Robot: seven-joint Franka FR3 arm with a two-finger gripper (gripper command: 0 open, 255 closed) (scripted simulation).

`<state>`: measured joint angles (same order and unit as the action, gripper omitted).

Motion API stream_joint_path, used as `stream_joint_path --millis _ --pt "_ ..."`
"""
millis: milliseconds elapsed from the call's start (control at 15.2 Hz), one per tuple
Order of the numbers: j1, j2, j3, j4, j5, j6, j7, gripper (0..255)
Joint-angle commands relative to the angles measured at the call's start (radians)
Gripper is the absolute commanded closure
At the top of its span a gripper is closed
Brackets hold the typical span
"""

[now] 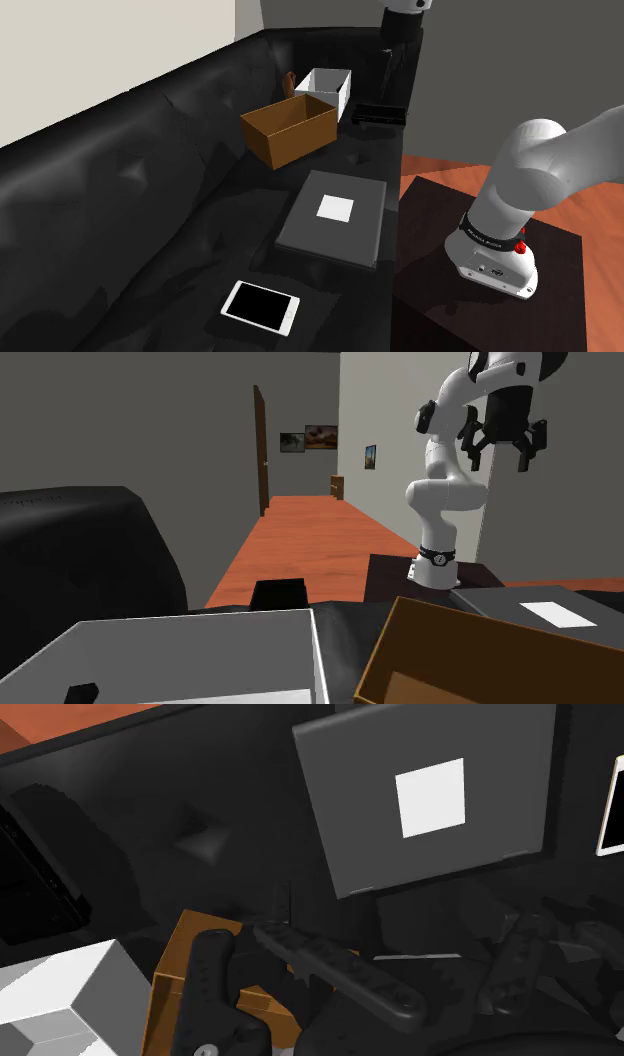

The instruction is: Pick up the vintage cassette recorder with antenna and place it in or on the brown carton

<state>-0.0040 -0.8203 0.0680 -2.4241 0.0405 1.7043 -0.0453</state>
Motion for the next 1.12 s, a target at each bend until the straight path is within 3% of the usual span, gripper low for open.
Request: stream_joint_path --millis 0,594,1056 --pt "0.0 0.0 0.0 0.0 0.0 0.0 0.0 0" --pt "-0.096 0.109 -0.239 0.001 0.049 0.197 -0.081 0" --pt "-0.127 0.234 -0.438 0.03 0.149 0.33 -0.175 0"
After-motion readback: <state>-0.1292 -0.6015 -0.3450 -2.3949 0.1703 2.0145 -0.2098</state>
